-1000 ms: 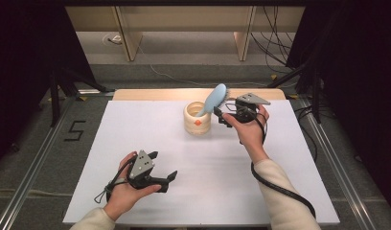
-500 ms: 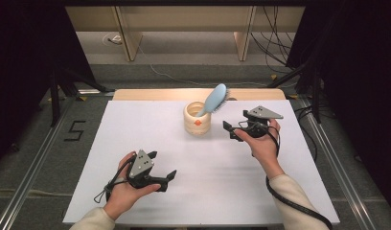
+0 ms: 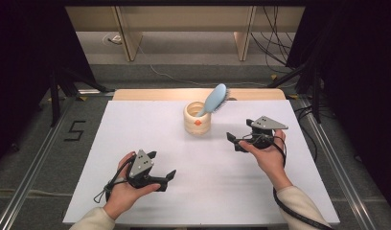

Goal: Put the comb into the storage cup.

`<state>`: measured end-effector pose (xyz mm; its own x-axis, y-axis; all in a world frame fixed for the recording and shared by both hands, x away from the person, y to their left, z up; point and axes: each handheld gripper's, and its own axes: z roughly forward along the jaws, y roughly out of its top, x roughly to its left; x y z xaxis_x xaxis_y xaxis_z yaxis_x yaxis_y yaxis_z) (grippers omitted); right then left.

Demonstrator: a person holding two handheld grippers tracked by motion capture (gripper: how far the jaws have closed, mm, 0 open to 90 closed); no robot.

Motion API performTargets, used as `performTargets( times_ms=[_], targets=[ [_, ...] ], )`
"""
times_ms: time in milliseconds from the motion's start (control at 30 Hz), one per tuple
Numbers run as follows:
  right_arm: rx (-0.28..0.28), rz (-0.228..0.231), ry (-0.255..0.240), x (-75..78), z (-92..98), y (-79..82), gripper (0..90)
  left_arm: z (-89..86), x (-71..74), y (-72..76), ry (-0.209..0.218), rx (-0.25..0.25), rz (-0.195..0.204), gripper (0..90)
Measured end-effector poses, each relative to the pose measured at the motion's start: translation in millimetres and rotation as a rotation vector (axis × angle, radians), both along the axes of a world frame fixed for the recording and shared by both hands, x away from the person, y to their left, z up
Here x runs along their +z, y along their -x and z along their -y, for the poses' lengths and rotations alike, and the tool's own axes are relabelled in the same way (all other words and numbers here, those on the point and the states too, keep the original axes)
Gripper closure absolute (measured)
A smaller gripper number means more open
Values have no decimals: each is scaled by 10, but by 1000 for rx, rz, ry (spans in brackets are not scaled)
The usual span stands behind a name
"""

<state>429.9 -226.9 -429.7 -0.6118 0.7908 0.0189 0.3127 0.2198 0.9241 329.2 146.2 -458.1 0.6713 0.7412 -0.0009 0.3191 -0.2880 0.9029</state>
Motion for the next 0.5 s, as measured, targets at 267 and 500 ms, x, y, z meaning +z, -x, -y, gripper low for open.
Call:
performTargets(
  times_ms=[267, 500],
  targets=[
    [15, 2, 12, 4, 97, 127, 63, -2, -3, -1, -3, -1, 0, 70],
    [44, -11, 16, -79, 154, 279, 73, 3, -7, 1, -2, -1, -4, 71]
  ],
)
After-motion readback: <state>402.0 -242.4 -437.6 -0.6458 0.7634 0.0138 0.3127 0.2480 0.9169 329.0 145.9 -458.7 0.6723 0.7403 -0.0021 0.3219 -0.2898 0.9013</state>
